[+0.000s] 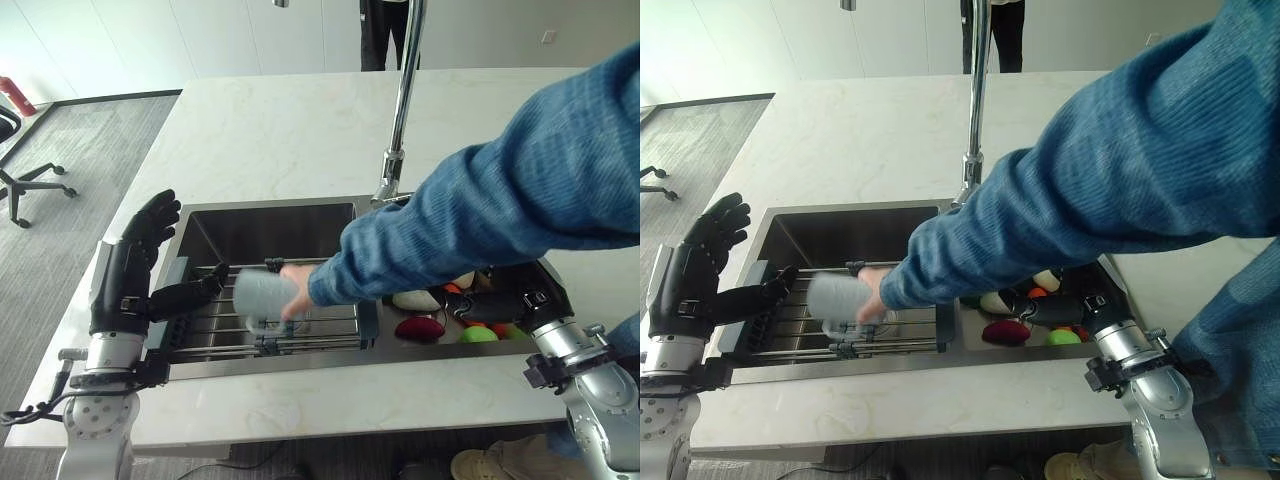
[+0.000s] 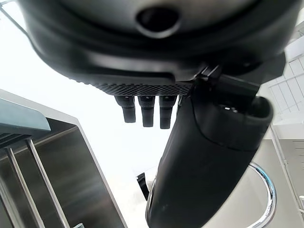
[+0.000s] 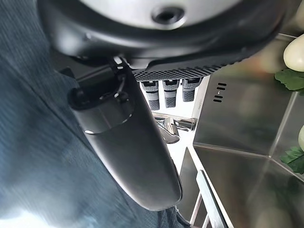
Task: Place the dishes in the dishwasher.
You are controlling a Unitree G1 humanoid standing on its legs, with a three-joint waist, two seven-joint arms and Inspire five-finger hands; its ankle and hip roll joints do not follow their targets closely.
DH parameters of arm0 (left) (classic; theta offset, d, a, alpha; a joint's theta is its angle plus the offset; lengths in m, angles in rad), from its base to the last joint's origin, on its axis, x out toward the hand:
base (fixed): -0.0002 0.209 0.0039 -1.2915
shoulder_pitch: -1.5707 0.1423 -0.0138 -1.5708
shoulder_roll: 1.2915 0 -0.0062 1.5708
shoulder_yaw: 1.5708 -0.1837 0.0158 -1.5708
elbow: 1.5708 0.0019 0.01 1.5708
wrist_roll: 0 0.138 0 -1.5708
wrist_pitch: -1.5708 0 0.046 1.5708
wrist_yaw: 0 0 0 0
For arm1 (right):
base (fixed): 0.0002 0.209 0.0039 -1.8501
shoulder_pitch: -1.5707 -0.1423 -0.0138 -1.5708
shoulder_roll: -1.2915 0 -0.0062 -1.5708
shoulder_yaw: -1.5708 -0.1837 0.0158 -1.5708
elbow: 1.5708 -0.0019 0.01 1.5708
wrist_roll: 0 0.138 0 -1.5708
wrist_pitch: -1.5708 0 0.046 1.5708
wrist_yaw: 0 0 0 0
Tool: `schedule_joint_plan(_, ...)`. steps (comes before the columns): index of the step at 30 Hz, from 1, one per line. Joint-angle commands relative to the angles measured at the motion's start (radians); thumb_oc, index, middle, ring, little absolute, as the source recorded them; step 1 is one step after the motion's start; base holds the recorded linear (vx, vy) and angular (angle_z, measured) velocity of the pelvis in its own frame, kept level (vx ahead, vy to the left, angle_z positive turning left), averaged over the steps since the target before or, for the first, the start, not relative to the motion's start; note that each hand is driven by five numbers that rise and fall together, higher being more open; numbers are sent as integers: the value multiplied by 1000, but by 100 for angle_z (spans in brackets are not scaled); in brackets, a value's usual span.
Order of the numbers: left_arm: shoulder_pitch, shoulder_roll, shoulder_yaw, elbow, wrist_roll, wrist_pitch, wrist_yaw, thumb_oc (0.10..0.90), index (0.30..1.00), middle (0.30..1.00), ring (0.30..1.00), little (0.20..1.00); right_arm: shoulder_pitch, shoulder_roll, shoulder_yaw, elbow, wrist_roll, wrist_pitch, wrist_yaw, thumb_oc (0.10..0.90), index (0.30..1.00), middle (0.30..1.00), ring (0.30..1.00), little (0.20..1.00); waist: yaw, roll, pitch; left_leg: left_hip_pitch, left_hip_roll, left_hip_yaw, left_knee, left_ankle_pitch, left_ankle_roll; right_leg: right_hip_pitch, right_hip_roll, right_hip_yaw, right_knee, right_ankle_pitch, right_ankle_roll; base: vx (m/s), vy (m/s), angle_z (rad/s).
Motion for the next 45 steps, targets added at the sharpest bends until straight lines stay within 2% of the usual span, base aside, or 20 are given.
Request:
schedule_joint_plan(1, -103, 79, 84, -61, -43, -92, 27, 800, 900, 900, 900, 900, -53, -7, -56, -167, 20, -117, -25, 800, 900, 900, 900, 900, -19, -19, -49, -13, 37, -20, 127, -136, -23, 39, -36, -38, 20, -22, 35, 0, 0, 0)
schedule_joint_plan(17, -116, 113, 35, -53, 25, -11, -88, 800, 900, 900, 900, 900, -72, -18, -39, -165, 16, -108, -40, 800, 900, 900, 900, 900, -22, -12, -44, -11, 37, -16, 127, -136, -22, 39, -35, -37, 20, -19, 37, 0, 0, 0)
schedule_joint_plan(20, -122, 138, 19, -53, 81, 24, -127, 800, 900, 900, 900, 900, -77, -26, -35, -168, 18, -106, -44, 800, 900, 900, 900, 900, -24, -8, -44, -11, 37, -14, 127, -136, -21, 37, -35, -37, 20, -18, 39, 0, 0, 0)
schedule_joint_plan(23, -147, 221, -20, -23, 160, 100, -192, 800, 900, 900, 900, 900, -101, -55, -28, -162, 35, -94, -50, 800, 900, 900, 900, 900, -31, 2, -42, -10, 38, -9, 127, -134, -22, 37, -34, -36, 20, -14, 43, 0, 0, 0)
schedule_joint_plan(30, -199, 294, -64, 4, 175, 163, -295, 800, 900, 900, 900, 900, -123, -73, -15, -149, 41, -89, -49, 800, 900, 900, 900, 900, -42, 13, -45, -8, 42, 0, 127, -132, -22, 34, -32, -32, 20, -11, 47, 0, 0, 0)
schedule_joint_plan(45, -233, 320, -106, 41, 199, 179, -347, 800, 900, 900, 900, 900, -129, -85, -13, -135, 55, -89, -43, 800, 900, 900, 900, 900, -56, 20, -47, -2, 42, 11, 127, -134, -18, 32, -26, -24, 20, -10, 47, -4, -2, -4)
